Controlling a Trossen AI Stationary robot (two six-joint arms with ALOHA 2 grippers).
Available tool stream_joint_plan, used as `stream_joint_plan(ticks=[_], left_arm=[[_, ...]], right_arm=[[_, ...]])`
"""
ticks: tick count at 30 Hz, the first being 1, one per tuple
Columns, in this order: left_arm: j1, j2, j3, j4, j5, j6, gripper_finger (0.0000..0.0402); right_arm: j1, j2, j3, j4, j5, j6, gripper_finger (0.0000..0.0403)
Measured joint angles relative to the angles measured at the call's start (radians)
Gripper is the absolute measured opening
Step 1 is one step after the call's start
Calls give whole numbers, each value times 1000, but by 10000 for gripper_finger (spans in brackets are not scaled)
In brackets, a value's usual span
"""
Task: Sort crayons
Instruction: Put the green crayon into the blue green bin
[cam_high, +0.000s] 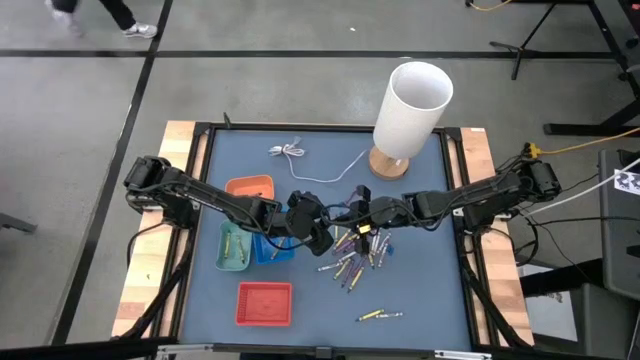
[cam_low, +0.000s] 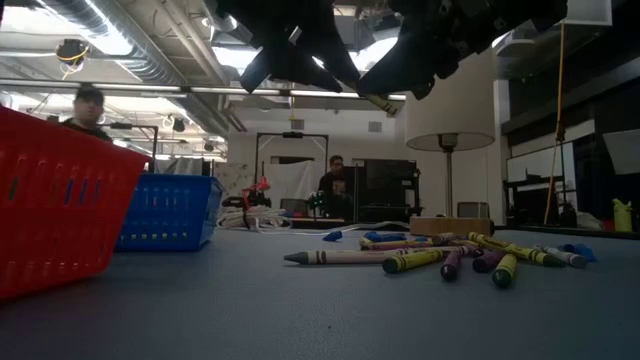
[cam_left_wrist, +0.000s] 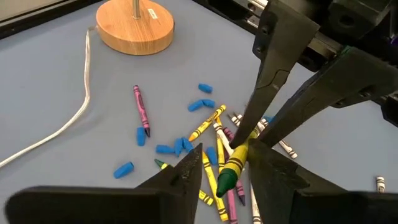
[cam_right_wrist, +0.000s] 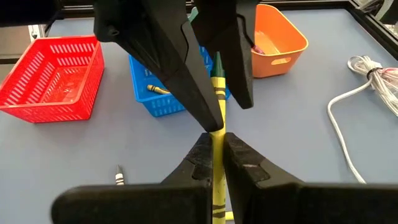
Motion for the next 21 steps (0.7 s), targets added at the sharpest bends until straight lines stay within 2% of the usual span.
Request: stream_joint_plan(ticks=[12, 21], left_arm=[[0, 0, 0, 2, 4, 11, 30], [0, -1, 0, -12, -5, 35, 10]], right_arm=[[0, 0, 0, 0, 0, -3, 17], [0, 1, 0, 1, -2, 1, 16]])
